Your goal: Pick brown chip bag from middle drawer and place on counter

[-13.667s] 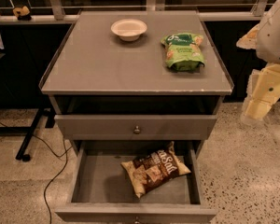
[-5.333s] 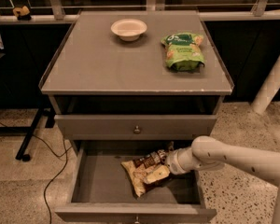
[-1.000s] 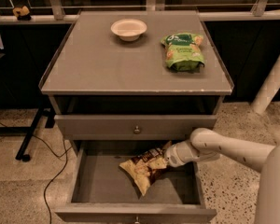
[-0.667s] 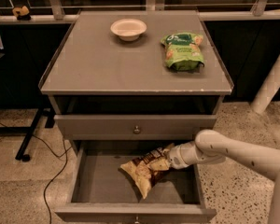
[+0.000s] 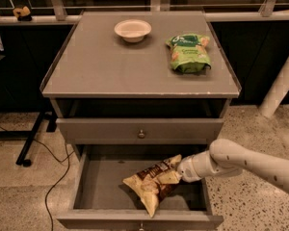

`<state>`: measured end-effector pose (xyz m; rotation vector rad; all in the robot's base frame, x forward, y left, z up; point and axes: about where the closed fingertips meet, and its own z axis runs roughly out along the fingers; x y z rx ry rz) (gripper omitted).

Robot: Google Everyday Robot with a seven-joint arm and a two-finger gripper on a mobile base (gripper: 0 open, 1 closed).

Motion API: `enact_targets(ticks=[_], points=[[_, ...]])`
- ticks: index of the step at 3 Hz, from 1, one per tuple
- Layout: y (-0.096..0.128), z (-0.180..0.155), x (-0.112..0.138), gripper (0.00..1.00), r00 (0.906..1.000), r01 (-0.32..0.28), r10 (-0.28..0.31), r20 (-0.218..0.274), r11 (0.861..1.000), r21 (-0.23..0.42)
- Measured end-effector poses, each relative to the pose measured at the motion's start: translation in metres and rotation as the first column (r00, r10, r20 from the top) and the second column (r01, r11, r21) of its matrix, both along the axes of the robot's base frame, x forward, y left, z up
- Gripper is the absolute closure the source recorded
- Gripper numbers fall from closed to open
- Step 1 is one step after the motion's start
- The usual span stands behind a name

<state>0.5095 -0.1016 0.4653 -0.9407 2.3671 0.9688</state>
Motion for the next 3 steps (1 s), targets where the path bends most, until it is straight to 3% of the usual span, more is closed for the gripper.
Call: enact_targets(ticks=[2, 3], points=[[0.002, 0.069, -0.019, 1.0, 0.994, -0.089, 0.087, 0.065, 0.996, 0.021], [0.001, 0.134, -0.02, 1.0, 0.98, -0.154, 0.153, 0.127, 0.988, -0.002]])
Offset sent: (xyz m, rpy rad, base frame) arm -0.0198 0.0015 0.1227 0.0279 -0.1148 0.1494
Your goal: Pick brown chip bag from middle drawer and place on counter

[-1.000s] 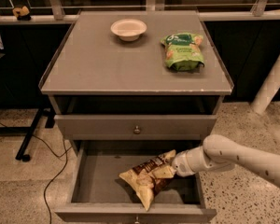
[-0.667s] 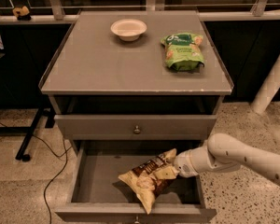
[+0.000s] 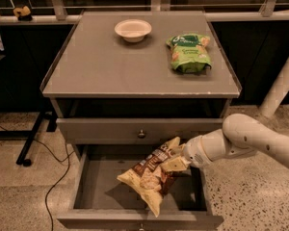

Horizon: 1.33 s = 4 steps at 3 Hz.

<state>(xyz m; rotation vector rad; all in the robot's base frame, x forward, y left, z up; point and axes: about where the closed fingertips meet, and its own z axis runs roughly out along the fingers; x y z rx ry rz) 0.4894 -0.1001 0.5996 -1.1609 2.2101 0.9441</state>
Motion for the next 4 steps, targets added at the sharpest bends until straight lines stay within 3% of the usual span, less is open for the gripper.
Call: enact_targets(ticks=[1, 2, 3, 4], points=[[0.0, 0.0, 0.0, 1.0, 1.0, 0.0, 0.0, 0.0, 1.0, 0.0], [0.01, 0.02, -0.009, 1.0, 0.9987, -0.048, 0.049, 0.017, 0.999, -0.012], [0.019, 0.063, -0.03, 1.0, 0.9912, -0.098, 0.099, 0.088, 0.995, -0.019], [0.028, 0.108, -0.05, 1.0, 0.9739, -0.144, 0.145, 0.174, 0.989, -0.023]])
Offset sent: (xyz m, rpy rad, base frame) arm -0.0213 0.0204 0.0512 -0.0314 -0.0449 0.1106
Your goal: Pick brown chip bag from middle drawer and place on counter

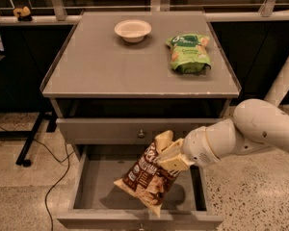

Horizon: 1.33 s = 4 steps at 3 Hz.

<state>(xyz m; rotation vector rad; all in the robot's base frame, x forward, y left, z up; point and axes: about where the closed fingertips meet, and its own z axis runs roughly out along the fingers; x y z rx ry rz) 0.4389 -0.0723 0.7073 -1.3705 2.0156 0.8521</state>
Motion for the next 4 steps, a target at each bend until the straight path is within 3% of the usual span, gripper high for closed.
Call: enact_targets(ticks=[1, 2, 3, 4], points=[[0.011, 0.034, -0.01, 1.0, 0.997, -0.064, 0.064, 0.044, 0.998, -0.007], [0.021, 0.062, -0.002, 1.0, 0.991, -0.113, 0.115, 0.069, 0.993, -0.027], [0.033, 0.121, 0.035, 1.0, 0.9785, -0.145, 0.151, 0.14, 0.988, -0.054], [0.033, 0.121, 0.035, 1.0, 0.9785, -0.145, 0.151, 0.14, 0.988, -0.054]])
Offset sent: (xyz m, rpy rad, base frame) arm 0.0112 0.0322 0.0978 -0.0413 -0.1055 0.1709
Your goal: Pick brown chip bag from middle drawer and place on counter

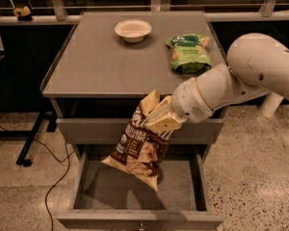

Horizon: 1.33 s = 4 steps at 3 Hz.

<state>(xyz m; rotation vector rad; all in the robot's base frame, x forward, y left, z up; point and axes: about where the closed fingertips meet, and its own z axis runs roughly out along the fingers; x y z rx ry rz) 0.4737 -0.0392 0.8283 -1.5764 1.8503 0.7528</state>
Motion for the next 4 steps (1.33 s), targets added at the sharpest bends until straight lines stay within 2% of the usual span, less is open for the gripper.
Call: enact_targets(ticks=[1, 2, 3, 4], points=[[0.013, 0.022, -0.003, 1.0, 0.9977, -0.051, 0.05, 0.045, 0.998, 0.021], [0.03, 0.064, -0.005, 1.0, 0.983, -0.121, 0.109, 0.148, 0.989, 0.08], [0.046, 0.105, -0.003, 1.0, 0.9586, -0.183, 0.155, 0.239, 0.978, 0.099], [0.062, 0.136, 0.014, 1.0, 0.9399, -0.215, 0.178, 0.291, 0.971, 0.102]])
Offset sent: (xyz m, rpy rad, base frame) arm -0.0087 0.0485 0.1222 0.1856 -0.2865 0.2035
